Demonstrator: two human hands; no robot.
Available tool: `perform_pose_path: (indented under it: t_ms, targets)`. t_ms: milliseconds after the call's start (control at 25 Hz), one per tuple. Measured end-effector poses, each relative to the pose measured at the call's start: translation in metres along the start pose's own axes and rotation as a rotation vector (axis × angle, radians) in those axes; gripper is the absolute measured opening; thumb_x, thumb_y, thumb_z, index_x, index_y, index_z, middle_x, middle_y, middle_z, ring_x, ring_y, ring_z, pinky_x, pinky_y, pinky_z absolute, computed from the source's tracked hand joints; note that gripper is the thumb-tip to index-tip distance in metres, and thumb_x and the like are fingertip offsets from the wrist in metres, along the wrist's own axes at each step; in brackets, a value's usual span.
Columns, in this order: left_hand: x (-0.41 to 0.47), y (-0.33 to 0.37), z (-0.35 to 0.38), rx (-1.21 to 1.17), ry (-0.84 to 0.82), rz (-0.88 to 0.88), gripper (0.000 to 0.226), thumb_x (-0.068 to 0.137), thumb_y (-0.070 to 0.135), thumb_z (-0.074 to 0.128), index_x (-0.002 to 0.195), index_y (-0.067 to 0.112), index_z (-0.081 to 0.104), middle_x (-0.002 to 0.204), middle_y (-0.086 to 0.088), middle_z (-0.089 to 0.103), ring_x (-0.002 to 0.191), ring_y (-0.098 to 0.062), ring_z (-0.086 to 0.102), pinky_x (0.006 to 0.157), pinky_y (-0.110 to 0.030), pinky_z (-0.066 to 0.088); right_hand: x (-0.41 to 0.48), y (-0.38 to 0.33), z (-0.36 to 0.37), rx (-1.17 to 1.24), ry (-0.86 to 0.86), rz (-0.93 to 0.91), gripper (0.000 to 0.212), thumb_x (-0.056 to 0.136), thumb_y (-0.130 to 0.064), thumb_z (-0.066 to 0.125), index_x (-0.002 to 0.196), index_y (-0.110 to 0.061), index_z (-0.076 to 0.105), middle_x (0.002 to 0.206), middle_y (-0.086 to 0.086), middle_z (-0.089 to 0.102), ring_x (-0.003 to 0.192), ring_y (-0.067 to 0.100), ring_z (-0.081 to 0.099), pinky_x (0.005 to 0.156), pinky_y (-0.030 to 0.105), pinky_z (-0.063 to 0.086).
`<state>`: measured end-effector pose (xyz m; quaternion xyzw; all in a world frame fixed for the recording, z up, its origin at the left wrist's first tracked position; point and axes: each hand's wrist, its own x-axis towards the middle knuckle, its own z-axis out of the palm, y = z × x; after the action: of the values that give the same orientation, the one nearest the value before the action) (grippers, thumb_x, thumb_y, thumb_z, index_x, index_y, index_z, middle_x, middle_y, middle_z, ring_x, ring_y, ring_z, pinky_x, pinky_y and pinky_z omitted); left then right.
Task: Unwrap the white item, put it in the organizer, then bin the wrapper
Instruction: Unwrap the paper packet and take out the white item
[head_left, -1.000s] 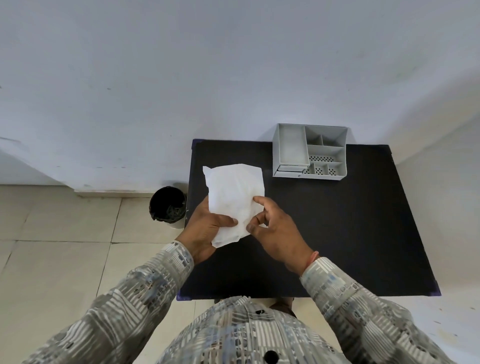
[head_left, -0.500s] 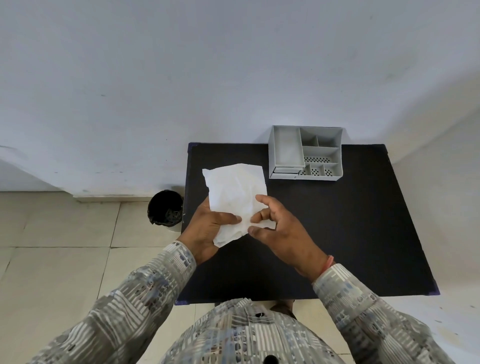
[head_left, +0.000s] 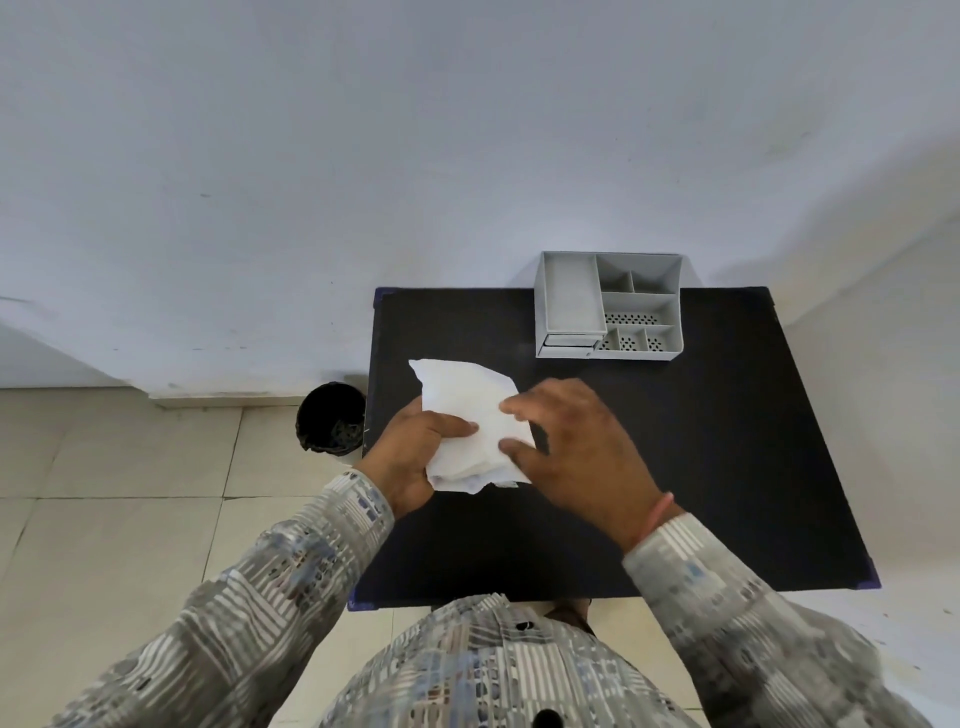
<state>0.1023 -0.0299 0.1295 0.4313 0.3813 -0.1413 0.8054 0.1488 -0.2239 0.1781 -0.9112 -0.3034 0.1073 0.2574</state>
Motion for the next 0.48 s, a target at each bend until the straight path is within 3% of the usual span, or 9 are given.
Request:
perform_pose_path:
  t_ms: [120, 280, 360, 440, 480]
  targets:
    - [-0.007, 0.001, 0.012, -0.088, 0.005, -0.087, 0.032, 0.103, 0.014, 0.061, 0.134, 0.005, 0.065, 0.111, -0.018, 0.082, 0.101, -0.037, 0.076, 0.084, -0.055, 0.065, 0.009, -0.004, 0.018, -0.059, -0.273, 0.011, 0.069, 0.087, -0.039, 0.078, 0.150, -0.028, 0.053, 0.144, 0.002, 0.062, 0.132, 0.022, 0.057, 0.113, 0.045, 0.050]
    - [-0.014, 0.006, 0.011, -0.127, -0.129, -0.075, 0.072, 0.091, 0.053, 0.071, 0.144, 0.006, 0.059, 0.141, -0.028, 0.067, 0.114, -0.041, 0.071, 0.096, -0.057, 0.060, 0.003, 0.000, 0.034, 0.061, -0.144, 0.091, 0.038, 0.094, -0.032, 0.076, 0.129, -0.021, 0.074, 0.131, 0.005, 0.073, 0.115, 0.020, 0.070, 0.104, 0.039, 0.059]
    - [-0.022, 0.002, 0.010, 0.054, -0.207, -0.011, 0.072, 0.085, 0.051, 0.078, 0.140, 0.008, 0.062, 0.145, -0.029, 0.064, 0.119, -0.042, 0.072, 0.103, -0.060, 0.058, -0.003, 0.002, 0.037, 0.234, -0.078, 0.198, 0.026, 0.097, -0.032, 0.072, 0.119, -0.020, 0.080, 0.119, 0.002, 0.078, 0.103, 0.014, 0.074, 0.094, 0.032, 0.062]
    - [-0.030, -0.007, 0.014, 0.243, -0.175, 0.099, 0.050, 0.087, 0.029, 0.084, 0.132, 0.017, 0.065, 0.134, -0.024, 0.071, 0.114, -0.034, 0.077, 0.099, -0.055, 0.063, -0.008, 0.002, 0.037, 0.430, -0.030, 0.319, 0.020, 0.098, -0.028, 0.071, 0.113, -0.019, 0.082, 0.108, 0.000, 0.081, 0.094, 0.011, 0.075, 0.085, 0.026, 0.062]
    - [-0.032, -0.013, 0.015, 0.304, -0.129, 0.156, 0.052, 0.087, 0.020, 0.086, 0.133, 0.021, 0.064, 0.127, -0.016, 0.075, 0.108, -0.028, 0.079, 0.093, -0.049, 0.066, -0.009, 0.003, 0.037, 0.514, -0.016, 0.376, 0.018, 0.097, -0.024, 0.072, 0.111, -0.018, 0.082, 0.105, 0.000, 0.081, 0.092, 0.010, 0.076, 0.082, 0.026, 0.063]
